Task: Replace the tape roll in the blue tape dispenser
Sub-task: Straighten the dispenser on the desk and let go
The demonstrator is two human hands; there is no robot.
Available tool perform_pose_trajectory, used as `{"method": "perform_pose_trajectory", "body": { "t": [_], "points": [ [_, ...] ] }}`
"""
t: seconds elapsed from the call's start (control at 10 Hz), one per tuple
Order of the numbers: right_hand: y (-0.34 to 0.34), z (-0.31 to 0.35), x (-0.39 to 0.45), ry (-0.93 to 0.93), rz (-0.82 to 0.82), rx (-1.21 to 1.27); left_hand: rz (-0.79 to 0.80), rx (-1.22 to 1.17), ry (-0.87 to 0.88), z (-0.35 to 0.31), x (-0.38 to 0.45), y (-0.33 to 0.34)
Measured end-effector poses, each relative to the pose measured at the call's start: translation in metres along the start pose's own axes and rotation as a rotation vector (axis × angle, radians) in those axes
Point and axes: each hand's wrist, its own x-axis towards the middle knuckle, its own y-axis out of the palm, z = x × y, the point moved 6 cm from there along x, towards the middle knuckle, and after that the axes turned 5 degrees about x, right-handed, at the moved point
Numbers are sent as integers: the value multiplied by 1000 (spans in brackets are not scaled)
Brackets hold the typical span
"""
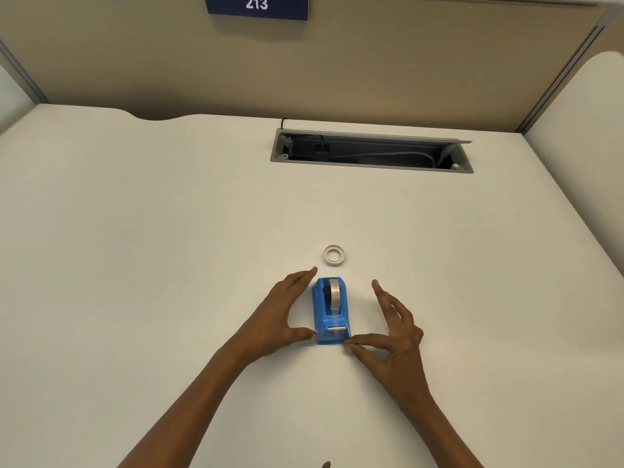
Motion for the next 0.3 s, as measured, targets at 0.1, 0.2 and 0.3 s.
{"method": "perform_pose_trajectory", "body": {
  "t": [0.1, 0.2, 0.3],
  "points": [
    [-15, -2, 0, 36, -5, 43, -49, 48, -8, 1, 3, -10],
    [-34, 7, 5, 42, -84, 93, -148, 73, -6, -1, 10, -21],
    [-68, 26, 18, 43, -198, 196, -207, 75, 7, -14, 23, -30]
  ]
}}
